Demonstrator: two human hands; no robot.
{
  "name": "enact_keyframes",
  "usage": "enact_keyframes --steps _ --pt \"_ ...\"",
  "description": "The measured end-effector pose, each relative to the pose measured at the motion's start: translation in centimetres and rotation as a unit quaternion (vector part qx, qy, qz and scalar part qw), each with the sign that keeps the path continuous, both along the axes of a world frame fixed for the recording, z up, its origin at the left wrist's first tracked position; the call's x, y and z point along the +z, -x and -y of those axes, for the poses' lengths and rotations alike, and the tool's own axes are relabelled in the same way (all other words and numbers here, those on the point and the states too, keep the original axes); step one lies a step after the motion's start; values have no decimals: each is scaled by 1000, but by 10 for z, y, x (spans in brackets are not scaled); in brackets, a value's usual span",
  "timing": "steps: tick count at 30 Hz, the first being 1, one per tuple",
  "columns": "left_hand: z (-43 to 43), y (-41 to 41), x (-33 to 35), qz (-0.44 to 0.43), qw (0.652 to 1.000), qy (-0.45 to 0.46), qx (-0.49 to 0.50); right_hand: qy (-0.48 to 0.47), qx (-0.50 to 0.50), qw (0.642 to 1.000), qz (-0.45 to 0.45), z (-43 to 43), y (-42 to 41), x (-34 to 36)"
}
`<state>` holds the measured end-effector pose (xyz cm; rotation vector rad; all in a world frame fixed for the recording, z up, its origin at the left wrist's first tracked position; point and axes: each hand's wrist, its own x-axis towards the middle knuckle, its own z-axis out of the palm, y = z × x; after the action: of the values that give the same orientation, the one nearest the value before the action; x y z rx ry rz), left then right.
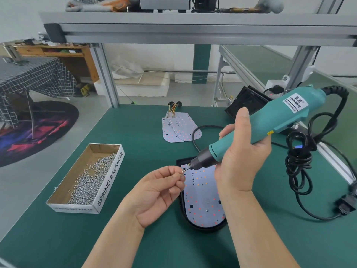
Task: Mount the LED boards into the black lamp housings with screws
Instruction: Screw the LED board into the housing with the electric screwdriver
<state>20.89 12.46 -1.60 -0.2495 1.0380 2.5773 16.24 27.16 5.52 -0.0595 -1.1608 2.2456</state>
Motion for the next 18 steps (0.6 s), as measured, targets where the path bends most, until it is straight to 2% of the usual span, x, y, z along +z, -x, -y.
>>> enact_keyframes --steps 8,18 --pt "-1 1 -1 -12 1000 22 15 -12 -7 1000 14 1 1 -9" --pt "-8 3 -2 -84 985 139 65 -4 -23 999 36 -1 7 -14"
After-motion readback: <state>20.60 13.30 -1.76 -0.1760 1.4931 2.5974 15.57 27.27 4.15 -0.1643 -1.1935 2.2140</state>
